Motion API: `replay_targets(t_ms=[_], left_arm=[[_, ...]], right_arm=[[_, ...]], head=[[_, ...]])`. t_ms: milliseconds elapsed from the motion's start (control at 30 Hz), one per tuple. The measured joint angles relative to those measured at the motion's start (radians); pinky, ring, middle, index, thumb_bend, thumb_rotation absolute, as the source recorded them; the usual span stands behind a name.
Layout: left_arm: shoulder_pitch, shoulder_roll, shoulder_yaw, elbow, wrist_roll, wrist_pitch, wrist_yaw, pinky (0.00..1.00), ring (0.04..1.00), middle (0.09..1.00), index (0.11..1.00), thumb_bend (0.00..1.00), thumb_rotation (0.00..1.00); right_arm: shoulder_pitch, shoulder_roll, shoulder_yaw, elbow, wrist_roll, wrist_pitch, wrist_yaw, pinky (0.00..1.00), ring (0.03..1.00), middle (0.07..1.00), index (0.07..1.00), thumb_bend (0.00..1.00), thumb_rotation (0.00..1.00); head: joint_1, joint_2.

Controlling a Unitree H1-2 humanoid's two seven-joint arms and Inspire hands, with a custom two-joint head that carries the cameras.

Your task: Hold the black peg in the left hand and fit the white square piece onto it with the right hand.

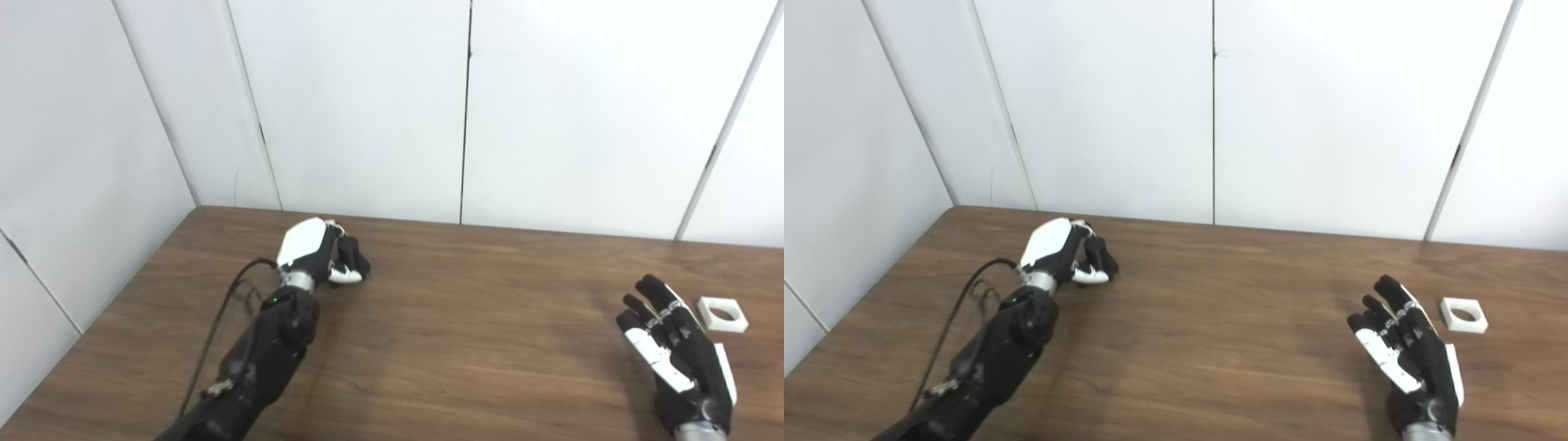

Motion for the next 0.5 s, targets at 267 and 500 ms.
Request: replay_targets(t_ms=[267,500], left_arm=[[0.054,0.002,0.017,-0.080,-0.144,-0.125,-0.142,0.93,0.989,0.925,0.492,0.52,0.08],[0.078,0.000,0.012,-0.114,-0.191,-0.193,-0.218,1.00,1.000,0.957,0.492,0.52,0.08]], right_arm=[[0.000,0.007,0.002,0.000,-0.002,0.000,-0.003,0.82,0.802,0.829,0.776,0.67,0.18],[0.000,0.007,0.007,0.000,-0.014,0.000,-0.007,0.78,0.792,0.831,0.787,0.67,0.20]], head=[[-0.008,0.005],[-0.028,0.011]])
